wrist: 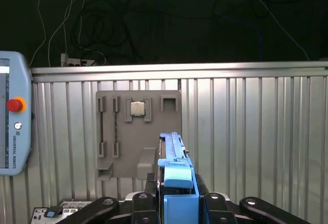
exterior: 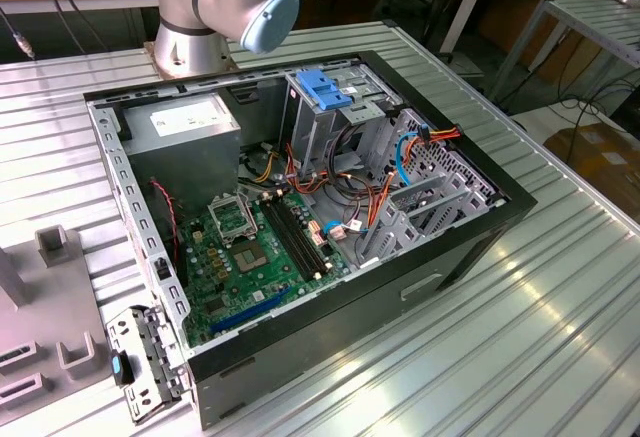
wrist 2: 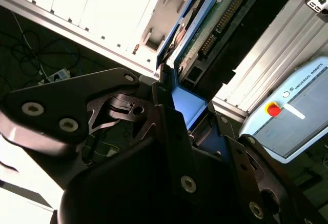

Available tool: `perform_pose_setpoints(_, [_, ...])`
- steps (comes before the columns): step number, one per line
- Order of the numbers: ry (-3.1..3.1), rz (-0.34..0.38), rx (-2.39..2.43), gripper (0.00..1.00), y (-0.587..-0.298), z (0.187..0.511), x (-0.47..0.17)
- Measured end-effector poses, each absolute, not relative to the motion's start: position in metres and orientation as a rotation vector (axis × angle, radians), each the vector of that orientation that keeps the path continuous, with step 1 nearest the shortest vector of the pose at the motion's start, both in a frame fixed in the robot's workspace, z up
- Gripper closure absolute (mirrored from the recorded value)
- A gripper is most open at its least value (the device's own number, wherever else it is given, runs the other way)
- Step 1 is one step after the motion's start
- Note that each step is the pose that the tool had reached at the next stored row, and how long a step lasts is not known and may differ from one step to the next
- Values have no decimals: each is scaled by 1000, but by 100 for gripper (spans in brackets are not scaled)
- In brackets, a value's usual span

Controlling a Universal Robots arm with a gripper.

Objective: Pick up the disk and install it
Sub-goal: 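Pick up the disk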

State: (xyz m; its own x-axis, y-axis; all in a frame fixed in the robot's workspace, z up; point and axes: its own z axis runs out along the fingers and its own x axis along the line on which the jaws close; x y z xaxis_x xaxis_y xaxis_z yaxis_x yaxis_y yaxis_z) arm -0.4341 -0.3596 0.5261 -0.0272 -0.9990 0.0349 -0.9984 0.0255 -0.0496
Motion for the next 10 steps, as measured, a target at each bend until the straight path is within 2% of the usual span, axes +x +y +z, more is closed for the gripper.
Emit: perform_pose_setpoints(10, [2243,-94,-2184,63,-360,526,-426])
